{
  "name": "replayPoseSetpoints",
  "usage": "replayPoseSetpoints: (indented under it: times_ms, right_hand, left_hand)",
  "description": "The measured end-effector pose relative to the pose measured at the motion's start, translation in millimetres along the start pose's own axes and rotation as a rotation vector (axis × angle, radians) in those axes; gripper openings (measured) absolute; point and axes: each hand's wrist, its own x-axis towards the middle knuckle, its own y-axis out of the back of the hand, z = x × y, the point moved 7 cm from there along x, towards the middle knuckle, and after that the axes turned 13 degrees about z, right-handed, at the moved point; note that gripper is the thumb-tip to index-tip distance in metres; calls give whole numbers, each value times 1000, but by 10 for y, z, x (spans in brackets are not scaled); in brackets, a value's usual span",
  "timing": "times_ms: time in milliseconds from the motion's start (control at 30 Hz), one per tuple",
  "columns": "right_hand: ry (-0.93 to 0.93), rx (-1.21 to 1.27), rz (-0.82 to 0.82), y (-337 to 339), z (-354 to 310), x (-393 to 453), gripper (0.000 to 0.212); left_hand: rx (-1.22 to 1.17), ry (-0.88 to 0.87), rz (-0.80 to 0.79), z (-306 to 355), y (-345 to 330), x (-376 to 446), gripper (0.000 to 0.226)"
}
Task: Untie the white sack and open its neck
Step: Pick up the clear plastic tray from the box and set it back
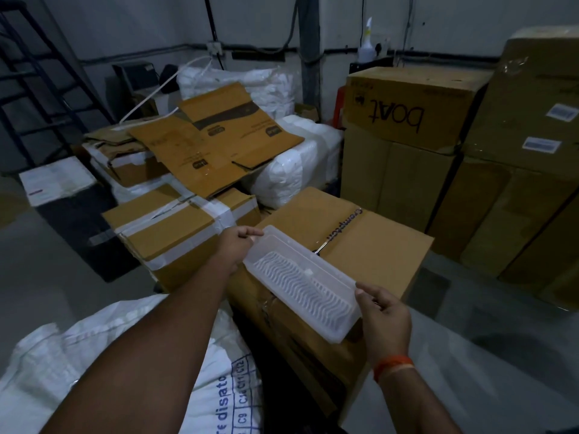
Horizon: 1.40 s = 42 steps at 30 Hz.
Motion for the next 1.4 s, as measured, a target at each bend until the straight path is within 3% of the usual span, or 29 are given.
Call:
replayPoseSetpoints:
  times_ms: [333,467,633,833,1033,1133,1267,1400]
  right_hand:
    - [-11,-28,-2,-54,88,23,11]
    - [314,-362,51,-44,-271,25,13]
    - [684,-630,-285,-670,-793,102,18]
    - [796,-866,-537,-1212,-622,209,24]
    - [764,-862,-517,-1213,-550,190,24]
    - [833,-896,-474,-1188,-595,147,26]
    - [959,-725,-419,-1102,-840,-236,19]
    - [1014,-601,-521,-1210,-833,-897,19]
  left_hand:
    - [-100,100,22,-72,-11,47,20]
    - [-121,39,167,-15,73,-78,14]
    - [-109,11,459,-164,240,-548,12]
    - [-139,113,365,-327,25,-1078,15]
    - [-65,95,332,-320,3,-1143,12]
    - [-36,27,343,-279,158,-1199,13]
    - [-9,-21,395,-455,594,-1421,17]
    - [-12,-43,487,-769,1281,-1832,17]
